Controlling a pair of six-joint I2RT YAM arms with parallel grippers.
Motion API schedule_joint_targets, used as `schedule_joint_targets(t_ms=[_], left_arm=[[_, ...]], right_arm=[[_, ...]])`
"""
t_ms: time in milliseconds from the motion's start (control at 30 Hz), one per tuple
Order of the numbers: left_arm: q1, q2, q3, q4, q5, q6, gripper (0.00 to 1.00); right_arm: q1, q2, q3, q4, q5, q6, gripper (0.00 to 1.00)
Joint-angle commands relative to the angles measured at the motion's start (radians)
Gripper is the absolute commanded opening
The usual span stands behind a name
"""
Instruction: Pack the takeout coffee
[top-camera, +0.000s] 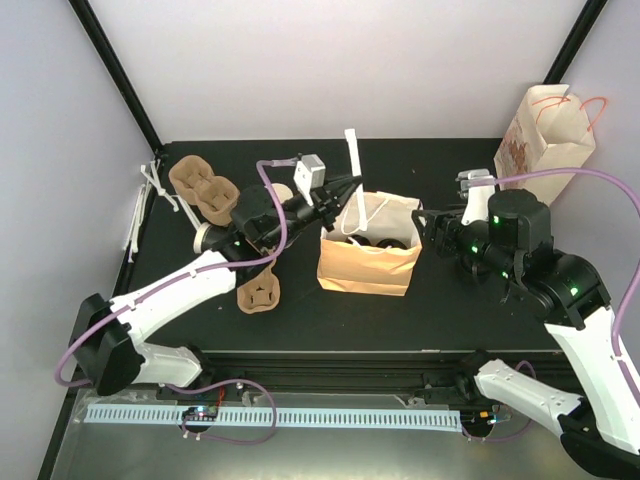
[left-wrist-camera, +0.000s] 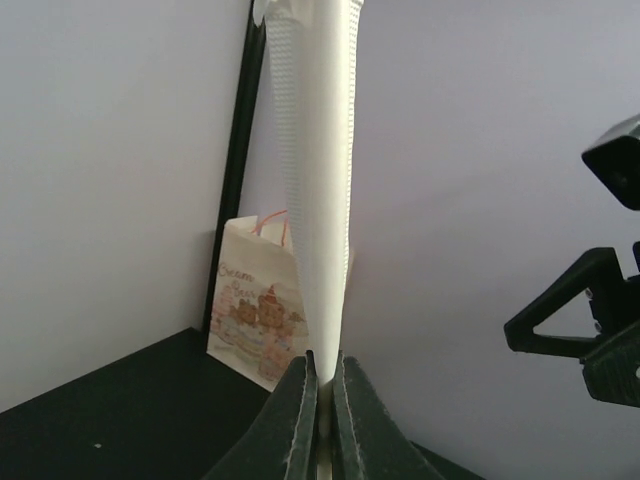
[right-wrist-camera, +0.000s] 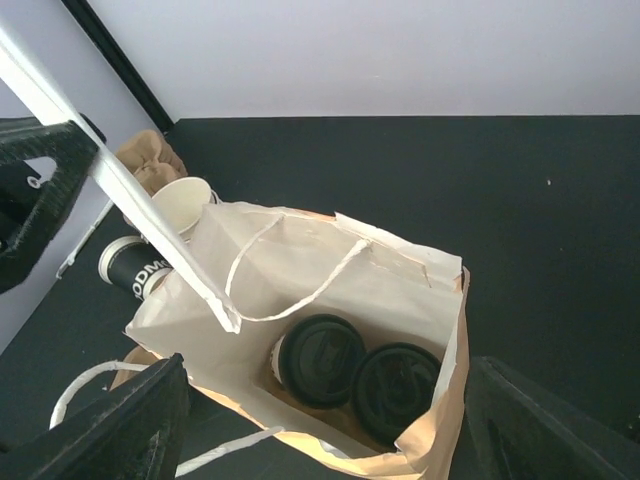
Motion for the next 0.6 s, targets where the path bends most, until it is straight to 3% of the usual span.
schedule_joint_targets(t_ms=[0, 133, 200, 300, 367, 467, 567], left_arm=[[-0.04, 0.037, 0.002, 0.132, 0.017, 0.032, 0.02], [-0.083, 0.052, -0.028, 0.126, 0.014, 0.029, 0.03], [-0.1, 0.048, -0.055, 0.122, 0.01, 0.031, 0.23], [-0.114, 0.03, -0.088, 0.096, -0.01, 0.031, 0.64], [-0.116, 0.011, -0.1, 0.065, -0.036, 0.044, 0.82], [-0.116, -0.05, -0.11, 0.027, -0.078, 0.075, 0.97], [-0.116, -0.121, -0.096, -0.046, -0.135, 0.121, 0.99]], right_arm=[[-0.005, -0.014, -0.019, 0.012, 0.024, 0.013, 0.78], [-0.006, -0.019, -0.04, 0.021, 0.021, 0.024, 0.78], [-0.005, -0.026, -0.055, 0.031, 0.021, 0.029, 0.78], [-0.006, -0.037, -0.078, 0.044, 0.023, 0.036, 0.82], [-0.005, -0.041, -0.085, 0.048, 0.029, 0.033, 0.82], [-0.005, -0.037, -0.084, 0.044, 0.041, 0.024, 0.82], [-0.005, -0.029, -0.078, 0.038, 0.055, 0.014, 0.82]])
